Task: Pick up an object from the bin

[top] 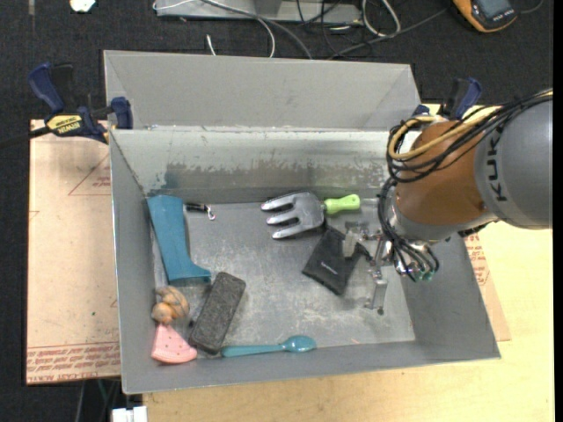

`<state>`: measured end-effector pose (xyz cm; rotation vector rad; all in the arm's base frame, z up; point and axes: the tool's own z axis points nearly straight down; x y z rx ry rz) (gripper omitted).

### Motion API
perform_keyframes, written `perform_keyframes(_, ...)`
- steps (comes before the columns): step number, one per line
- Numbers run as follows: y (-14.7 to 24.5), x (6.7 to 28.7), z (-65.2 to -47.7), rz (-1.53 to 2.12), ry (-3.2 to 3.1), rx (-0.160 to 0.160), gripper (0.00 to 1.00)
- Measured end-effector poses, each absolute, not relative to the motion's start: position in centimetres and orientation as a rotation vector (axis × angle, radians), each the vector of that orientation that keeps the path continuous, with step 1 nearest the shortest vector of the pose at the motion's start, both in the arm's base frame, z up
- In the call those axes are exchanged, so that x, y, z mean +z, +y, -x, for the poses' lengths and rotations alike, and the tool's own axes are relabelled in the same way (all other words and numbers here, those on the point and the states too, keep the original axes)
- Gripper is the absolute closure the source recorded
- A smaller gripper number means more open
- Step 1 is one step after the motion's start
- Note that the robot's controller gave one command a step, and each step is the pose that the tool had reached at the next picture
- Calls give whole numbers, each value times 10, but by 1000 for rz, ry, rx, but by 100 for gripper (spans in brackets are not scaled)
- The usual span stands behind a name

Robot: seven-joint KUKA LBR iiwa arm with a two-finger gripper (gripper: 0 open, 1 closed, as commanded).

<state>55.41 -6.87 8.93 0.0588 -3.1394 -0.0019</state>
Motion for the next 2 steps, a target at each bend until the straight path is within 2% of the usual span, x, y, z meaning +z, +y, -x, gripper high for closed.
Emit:
perform_keyframes(1,-44,75,-570,-246,-3135,-3,0)
perform_keyframes(2,-61,71,-603,-151,-3143,-1,100)
